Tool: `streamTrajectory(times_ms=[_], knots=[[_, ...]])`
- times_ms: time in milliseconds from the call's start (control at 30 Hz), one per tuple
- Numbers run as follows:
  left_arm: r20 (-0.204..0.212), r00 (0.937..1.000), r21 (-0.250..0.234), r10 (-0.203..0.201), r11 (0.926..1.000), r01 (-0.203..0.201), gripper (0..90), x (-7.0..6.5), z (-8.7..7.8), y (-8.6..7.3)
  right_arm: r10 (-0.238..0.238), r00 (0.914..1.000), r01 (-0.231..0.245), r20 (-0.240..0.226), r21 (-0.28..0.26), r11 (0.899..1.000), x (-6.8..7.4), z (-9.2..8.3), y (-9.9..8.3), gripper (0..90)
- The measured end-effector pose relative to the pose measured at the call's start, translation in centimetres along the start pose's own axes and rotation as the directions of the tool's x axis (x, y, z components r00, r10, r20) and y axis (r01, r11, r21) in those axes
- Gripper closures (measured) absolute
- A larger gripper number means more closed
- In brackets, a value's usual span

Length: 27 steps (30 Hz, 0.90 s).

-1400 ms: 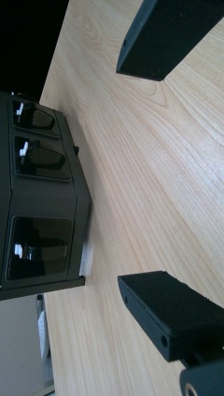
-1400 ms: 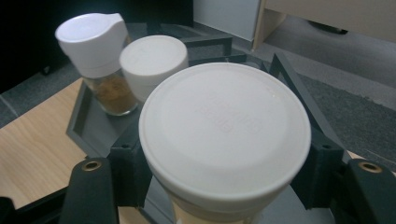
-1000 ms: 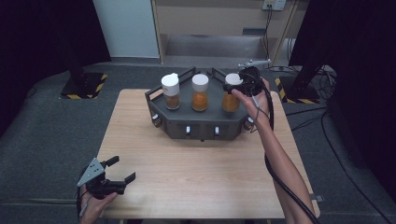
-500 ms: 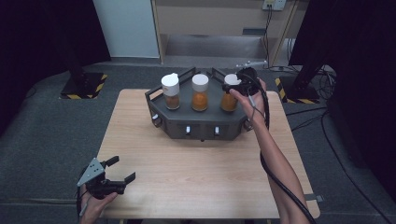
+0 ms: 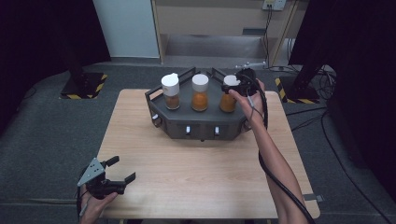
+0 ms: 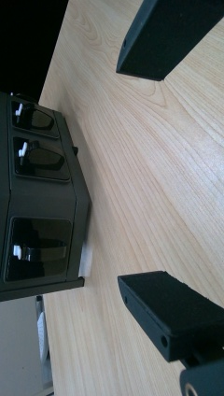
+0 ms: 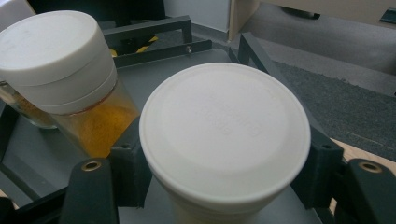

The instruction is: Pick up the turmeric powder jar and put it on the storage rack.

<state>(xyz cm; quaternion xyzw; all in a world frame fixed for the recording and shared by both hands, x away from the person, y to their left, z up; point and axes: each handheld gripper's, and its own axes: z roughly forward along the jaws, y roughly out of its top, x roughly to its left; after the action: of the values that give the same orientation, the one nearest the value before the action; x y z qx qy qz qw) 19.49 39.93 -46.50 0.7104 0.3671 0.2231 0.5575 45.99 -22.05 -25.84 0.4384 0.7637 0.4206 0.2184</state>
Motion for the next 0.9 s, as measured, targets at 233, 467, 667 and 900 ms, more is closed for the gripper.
streamTrajectory(times_ms=[233, 467, 667, 900], knots=[[0.0, 1.0, 0.001, 0.002, 1.0, -0.002, 0.5, 0.0, 0.0, 0.0, 0.007, 0.9999, -0.007, -0.008, -0.005, 1.0, -0.2, 0.0, -0.2, 32.8], [0.001, 1.0, 0.001, 0.003, 1.0, -0.003, 0.5, 0.0, 0.0, 0.0, 0.033, 0.9991, -0.034, -0.025, -0.056, 0.998, -0.8, -0.7, -0.4, 16.7], [0.001, 1.0, 0.001, 0.006, 1.0, -0.006, 0.5, -0.1, 0.0, 0.1, 0.039, 0.9982, -0.044, -0.046, -0.108, 0.993, -1.2, -2.3, 0.0, 8.1], [0.001, 1.0, 0.001, 0.005, 1.0, -0.005, 0.5, -0.1, 0.0, 0.1, 0.015, 0.9979, -0.023, -0.063, -0.132, 0.991, -0.8, -4.1, 0.5, 8.0]])
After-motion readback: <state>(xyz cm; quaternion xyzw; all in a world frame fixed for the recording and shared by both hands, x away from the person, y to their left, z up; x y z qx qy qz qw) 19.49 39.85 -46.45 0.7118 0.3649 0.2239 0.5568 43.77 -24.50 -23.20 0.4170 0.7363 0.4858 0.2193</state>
